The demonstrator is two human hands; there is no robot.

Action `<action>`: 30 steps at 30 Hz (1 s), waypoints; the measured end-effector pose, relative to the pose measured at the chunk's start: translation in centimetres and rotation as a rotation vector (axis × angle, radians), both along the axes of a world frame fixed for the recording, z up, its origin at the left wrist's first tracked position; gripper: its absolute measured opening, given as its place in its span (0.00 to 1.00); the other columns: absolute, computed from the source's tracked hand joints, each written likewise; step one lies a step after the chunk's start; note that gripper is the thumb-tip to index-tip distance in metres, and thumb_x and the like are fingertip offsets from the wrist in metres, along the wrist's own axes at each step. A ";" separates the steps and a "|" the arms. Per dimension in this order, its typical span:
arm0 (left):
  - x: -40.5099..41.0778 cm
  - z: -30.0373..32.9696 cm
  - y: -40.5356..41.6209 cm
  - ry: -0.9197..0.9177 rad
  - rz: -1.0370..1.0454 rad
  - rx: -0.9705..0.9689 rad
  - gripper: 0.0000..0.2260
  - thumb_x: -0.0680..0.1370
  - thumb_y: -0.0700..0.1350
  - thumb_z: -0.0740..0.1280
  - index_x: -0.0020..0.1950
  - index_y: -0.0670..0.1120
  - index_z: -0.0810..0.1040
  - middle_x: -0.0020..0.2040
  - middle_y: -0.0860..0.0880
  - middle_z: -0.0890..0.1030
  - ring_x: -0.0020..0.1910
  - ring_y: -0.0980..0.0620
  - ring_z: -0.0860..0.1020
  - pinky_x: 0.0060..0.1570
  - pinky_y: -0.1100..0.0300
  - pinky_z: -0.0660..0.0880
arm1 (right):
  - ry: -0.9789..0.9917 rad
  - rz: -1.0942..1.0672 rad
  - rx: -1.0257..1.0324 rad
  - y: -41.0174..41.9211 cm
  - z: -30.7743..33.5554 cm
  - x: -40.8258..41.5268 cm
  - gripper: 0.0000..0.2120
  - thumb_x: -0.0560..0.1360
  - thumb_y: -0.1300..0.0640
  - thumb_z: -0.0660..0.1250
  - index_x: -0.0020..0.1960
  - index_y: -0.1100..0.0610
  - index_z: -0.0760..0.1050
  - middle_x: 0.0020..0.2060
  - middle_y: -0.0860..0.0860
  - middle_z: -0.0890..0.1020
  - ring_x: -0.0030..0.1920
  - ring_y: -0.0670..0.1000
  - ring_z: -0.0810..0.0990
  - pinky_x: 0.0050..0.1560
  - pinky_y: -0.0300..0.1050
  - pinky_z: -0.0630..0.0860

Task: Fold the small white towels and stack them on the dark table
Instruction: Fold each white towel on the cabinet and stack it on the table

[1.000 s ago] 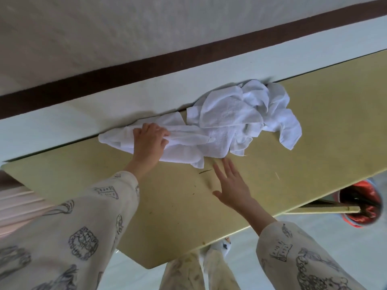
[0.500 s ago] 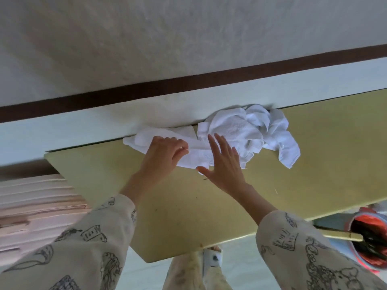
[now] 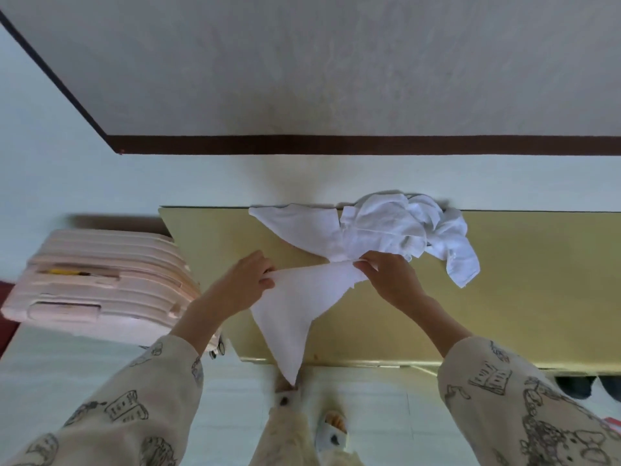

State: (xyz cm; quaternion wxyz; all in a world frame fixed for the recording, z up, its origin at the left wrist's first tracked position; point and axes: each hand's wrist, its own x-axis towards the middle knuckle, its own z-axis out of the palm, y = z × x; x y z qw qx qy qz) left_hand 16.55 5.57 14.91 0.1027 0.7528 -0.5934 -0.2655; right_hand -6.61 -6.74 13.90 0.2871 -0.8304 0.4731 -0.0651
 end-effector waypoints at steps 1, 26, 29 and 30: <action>0.2 -0.4 0.8 -0.050 -0.012 0.033 0.05 0.77 0.39 0.62 0.50 0.38 0.75 0.38 0.56 0.62 0.45 0.47 0.71 0.42 0.62 0.62 | 0.003 0.015 0.011 -0.1 0.5 -0.4 0.13 0.79 0.51 0.60 0.54 0.56 0.79 0.46 0.52 0.83 0.48 0.52 0.80 0.42 0.42 0.67; -1.6 -4.4 8.6 0.165 0.126 0.138 0.11 0.76 0.45 0.67 0.57 0.43 0.80 0.53 0.47 0.82 0.45 0.54 0.76 0.46 0.64 0.67 | 0.015 -0.142 0.282 6.9 -3.3 -7.1 0.07 0.75 0.59 0.66 0.49 0.58 0.82 0.47 0.52 0.84 0.52 0.53 0.80 0.49 0.39 0.69; -2.2 -7.0 9.3 0.216 0.199 0.233 0.11 0.78 0.42 0.64 0.58 0.43 0.79 0.50 0.44 0.82 0.41 0.53 0.74 0.42 0.63 0.66 | -0.007 -0.205 0.350 7.3 -6.2 -6.9 0.07 0.74 0.59 0.68 0.49 0.60 0.82 0.47 0.54 0.84 0.52 0.52 0.80 0.44 0.36 0.65; -2.3 -7.9 9.2 0.222 0.220 0.242 0.11 0.78 0.41 0.63 0.58 0.42 0.79 0.50 0.44 0.82 0.43 0.51 0.75 0.43 0.63 0.66 | -0.022 -0.236 0.366 7.2 -7.0 -6.6 0.07 0.74 0.59 0.68 0.49 0.61 0.81 0.47 0.54 0.84 0.51 0.52 0.80 0.43 0.35 0.64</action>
